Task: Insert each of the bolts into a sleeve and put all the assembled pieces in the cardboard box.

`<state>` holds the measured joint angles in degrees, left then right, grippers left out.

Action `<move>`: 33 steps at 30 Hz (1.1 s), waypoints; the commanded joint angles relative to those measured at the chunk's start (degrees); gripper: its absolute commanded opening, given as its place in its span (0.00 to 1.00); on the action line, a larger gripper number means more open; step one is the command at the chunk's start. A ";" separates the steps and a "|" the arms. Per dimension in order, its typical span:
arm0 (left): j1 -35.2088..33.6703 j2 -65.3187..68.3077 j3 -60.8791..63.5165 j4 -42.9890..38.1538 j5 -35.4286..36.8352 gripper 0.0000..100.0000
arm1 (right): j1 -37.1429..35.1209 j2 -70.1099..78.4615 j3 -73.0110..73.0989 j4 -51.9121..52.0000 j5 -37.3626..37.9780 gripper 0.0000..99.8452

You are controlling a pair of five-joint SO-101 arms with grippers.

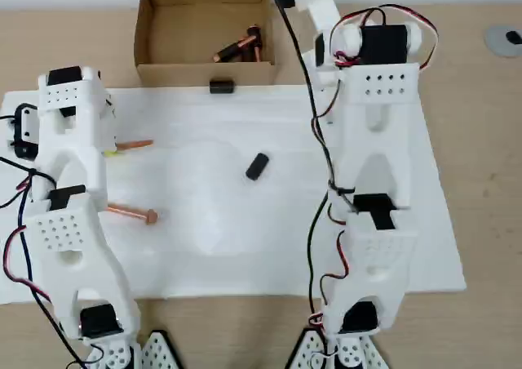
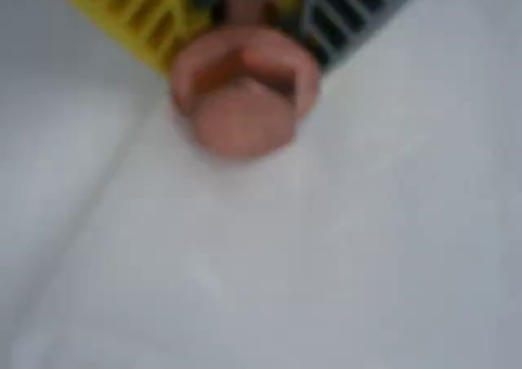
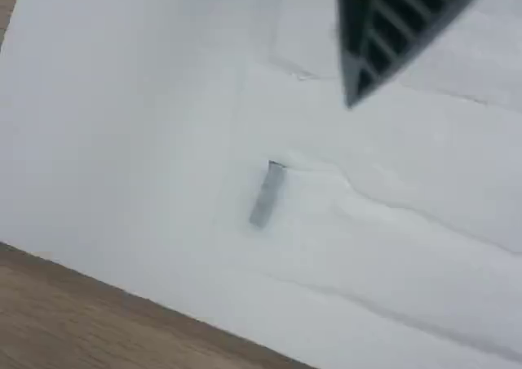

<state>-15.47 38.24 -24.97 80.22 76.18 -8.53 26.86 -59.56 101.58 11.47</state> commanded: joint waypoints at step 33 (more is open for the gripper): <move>2.37 -22.37 -15.21 20.31 -100.13 0.01 | -15.25 -5.14 27.91 -2.29 -37.01 0.36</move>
<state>-15.74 25.14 -49.49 100.26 -20.18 -22.51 26.86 -36.44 101.14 -20.97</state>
